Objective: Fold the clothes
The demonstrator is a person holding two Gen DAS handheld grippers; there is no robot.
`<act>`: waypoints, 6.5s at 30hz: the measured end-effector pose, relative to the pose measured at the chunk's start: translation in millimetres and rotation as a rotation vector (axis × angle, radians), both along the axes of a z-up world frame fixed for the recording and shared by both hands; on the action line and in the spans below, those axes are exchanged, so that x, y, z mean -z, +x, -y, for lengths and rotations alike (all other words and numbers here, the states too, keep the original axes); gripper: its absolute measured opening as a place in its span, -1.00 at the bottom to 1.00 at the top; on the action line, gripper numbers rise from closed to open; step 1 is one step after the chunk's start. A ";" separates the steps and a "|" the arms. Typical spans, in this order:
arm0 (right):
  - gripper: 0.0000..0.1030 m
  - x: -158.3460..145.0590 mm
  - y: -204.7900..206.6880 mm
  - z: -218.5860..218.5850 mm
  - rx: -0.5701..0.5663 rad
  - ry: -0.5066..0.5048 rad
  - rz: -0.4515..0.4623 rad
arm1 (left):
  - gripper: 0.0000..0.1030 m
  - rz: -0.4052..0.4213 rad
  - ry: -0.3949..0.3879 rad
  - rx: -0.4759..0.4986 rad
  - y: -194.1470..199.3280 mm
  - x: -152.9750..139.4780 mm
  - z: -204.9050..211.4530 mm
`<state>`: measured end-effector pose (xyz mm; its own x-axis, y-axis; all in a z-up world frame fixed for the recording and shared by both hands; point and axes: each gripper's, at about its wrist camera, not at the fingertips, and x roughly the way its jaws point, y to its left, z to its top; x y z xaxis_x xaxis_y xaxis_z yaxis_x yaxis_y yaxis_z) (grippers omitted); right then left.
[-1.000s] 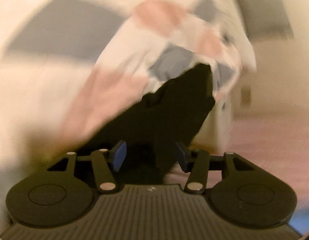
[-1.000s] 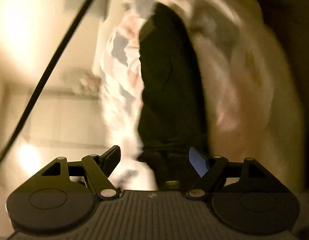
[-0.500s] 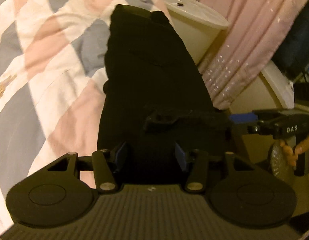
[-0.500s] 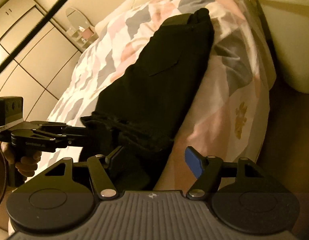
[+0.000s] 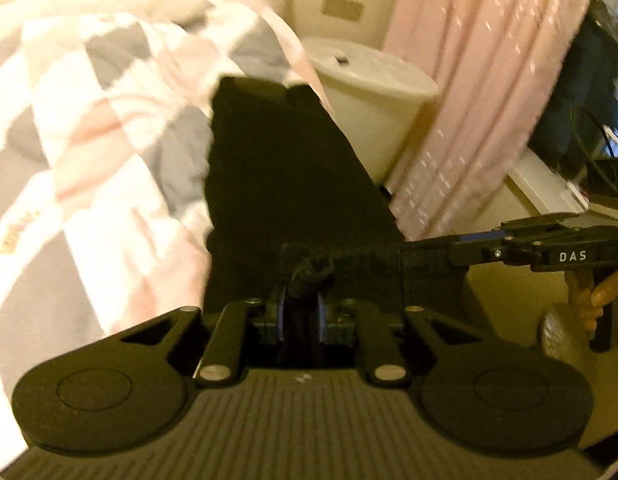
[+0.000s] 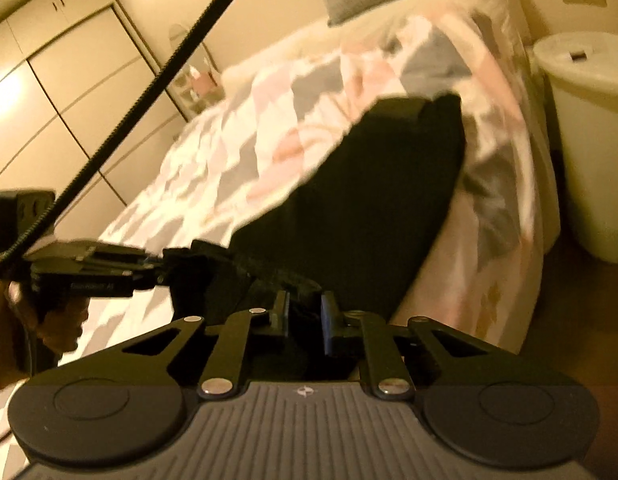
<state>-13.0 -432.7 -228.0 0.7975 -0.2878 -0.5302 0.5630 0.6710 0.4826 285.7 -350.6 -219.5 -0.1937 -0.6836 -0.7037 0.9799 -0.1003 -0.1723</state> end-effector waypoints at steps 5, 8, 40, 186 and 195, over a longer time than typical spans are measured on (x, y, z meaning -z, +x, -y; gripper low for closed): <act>-0.74 16.9 13.6 21.8 0.039 0.041 -0.023 | -0.77 -0.007 0.034 -0.051 9.4 17.6 21.7; -0.74 27.3 21.5 34.5 0.061 0.068 -0.039 | -0.78 -0.016 0.044 -0.072 10.4 26.0 29.5; -0.83 76.0 34.0 19.4 0.032 0.176 -0.118 | -0.94 0.092 0.147 -0.049 -5.3 61.8 39.6; 0.05 -16.5 125.8 404.4 -0.194 0.188 -0.276 | -0.58 -0.093 0.017 -0.760 84.6 -42.6 221.5; -0.52 -31.4 178.5 388.5 -0.761 -0.030 -0.230 | -0.58 -0.134 0.117 -1.222 -45.2 -54.1 93.1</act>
